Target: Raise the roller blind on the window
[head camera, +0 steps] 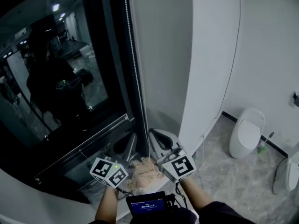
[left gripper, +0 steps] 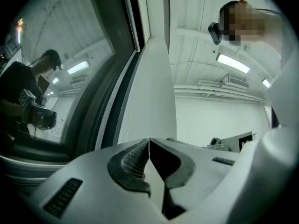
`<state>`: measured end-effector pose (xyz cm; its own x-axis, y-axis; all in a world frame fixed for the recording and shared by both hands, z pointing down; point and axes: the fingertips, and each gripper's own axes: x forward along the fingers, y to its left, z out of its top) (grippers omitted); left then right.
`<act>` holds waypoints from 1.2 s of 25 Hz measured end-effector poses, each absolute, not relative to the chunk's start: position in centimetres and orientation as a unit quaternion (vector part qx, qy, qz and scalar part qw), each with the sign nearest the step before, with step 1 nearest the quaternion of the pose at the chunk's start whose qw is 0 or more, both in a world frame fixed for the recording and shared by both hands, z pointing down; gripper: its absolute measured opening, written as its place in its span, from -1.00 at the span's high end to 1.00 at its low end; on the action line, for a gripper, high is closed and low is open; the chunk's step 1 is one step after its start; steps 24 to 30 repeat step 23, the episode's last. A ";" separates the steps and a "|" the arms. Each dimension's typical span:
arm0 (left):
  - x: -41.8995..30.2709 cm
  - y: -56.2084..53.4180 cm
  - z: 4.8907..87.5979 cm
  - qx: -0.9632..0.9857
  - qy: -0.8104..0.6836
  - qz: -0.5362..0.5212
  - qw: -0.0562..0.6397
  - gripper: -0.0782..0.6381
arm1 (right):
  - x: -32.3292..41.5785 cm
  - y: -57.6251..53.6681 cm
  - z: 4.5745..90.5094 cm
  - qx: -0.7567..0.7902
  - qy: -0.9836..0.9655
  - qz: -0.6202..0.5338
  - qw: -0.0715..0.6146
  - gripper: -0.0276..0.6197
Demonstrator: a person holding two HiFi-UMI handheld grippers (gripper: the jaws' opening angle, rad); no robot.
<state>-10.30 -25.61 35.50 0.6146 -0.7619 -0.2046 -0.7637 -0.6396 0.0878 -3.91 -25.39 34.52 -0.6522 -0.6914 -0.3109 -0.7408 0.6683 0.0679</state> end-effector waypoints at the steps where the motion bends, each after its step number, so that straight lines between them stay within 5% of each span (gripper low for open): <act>1: -10.2 -25.6 35.3 -0.899 0.423 0.112 0.007 0.76 | -3.9 -25.3 34.2 -0.395 0.904 0.099 0.133 0.89; 30: -9.8 -24.7 34.8 -0.904 0.411 0.115 0.009 0.76 | -5.4 -23.7 33.0 -0.370 0.911 0.120 0.134 0.89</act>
